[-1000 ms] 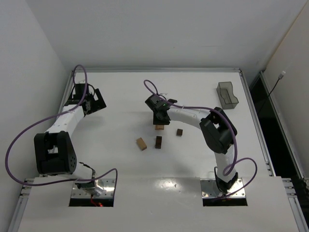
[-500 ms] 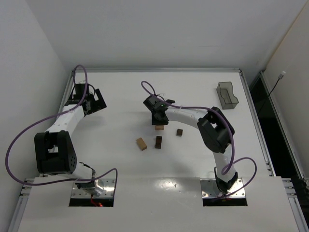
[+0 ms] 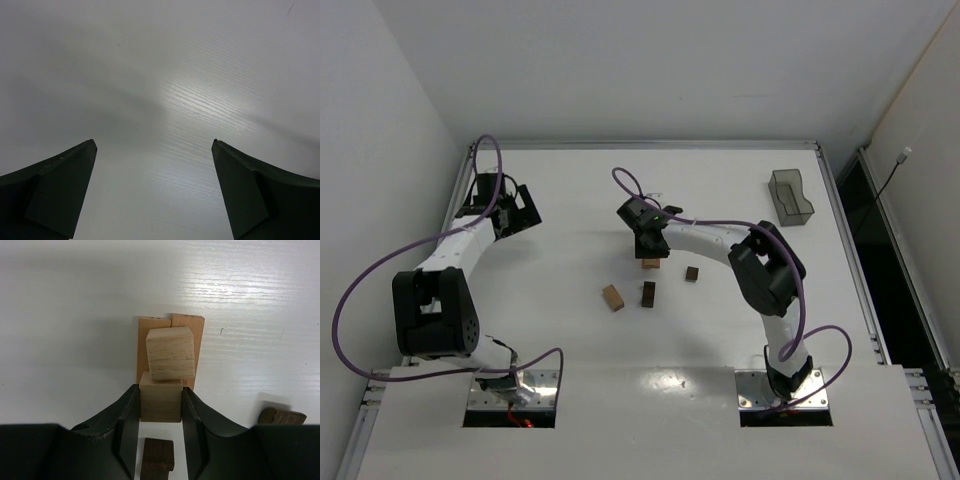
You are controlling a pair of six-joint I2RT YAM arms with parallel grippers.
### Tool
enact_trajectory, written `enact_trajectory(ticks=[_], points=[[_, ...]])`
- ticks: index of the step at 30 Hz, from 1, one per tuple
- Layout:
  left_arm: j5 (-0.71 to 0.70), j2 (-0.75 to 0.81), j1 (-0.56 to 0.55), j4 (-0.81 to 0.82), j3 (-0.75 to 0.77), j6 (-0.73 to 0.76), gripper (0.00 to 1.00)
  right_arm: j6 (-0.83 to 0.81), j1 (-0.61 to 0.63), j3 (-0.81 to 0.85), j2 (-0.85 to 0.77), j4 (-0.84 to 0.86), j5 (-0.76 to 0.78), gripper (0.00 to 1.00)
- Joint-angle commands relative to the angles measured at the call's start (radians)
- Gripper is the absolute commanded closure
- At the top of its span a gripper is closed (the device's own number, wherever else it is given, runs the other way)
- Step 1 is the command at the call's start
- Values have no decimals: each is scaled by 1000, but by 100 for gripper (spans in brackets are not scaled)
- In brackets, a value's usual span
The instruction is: Build the wood block tower
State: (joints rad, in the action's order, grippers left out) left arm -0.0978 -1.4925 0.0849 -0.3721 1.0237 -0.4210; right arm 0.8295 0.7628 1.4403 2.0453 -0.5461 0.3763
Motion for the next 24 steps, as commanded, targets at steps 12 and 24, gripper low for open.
enact_trajectory(ticks=[12,24], points=[[16,-15,-1,21,42,-10,0,3,-11,8,7,20,29,87],[17,-15,-1,21,42,-10,0,-19,-11,-11,7,40,-28,37]])
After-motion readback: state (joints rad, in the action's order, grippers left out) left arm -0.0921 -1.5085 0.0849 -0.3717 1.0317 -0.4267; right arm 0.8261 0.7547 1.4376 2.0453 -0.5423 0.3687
